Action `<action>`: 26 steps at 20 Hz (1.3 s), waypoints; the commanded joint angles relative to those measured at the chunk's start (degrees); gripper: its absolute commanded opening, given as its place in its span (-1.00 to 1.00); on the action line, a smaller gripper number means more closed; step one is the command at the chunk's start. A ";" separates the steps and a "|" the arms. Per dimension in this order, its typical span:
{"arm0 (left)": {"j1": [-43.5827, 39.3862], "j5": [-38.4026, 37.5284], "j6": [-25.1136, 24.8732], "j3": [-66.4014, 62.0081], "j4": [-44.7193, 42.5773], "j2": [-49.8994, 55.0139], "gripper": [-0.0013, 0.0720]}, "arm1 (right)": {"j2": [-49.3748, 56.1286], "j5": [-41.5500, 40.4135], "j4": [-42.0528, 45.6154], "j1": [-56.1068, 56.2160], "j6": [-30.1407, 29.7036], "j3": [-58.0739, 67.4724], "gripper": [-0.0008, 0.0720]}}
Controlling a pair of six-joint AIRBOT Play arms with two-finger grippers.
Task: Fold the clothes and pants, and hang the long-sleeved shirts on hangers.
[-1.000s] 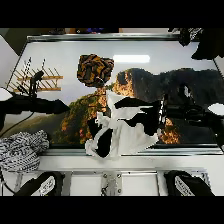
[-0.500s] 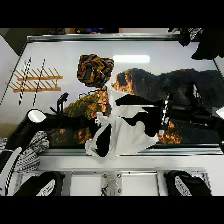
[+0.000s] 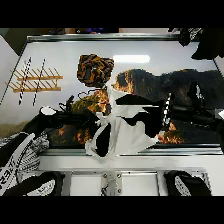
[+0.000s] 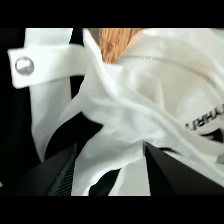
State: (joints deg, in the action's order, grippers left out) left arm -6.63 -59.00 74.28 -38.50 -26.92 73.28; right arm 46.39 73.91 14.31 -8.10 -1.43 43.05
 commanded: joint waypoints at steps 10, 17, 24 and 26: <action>-5.92 -4.68 -7.87 4.22 0.98 1.42 -0.32 | -0.07 0.02 -0.02 -0.02 0.87 0.07 -0.93; 2.80 -7.30 -4.66 -5.29 -10.47 1.42 -0.92 | -3.41 0.02 4.57 -0.02 13.68 3.39 -0.93; 6.86 -7.80 -2.86 -16.74 -17.14 1.44 -0.92 | -9.97 0.00 15.65 -0.02 24.28 3.78 -0.93; 6.69 -9.99 -2.91 -18.93 -17.00 1.42 -0.92 | -10.51 -0.68 15.93 -0.02 24.85 3.78 -0.93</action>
State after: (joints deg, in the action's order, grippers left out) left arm -0.43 -67.22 71.07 -53.95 -42.63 74.70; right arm 37.36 73.97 27.11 -8.10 20.21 46.72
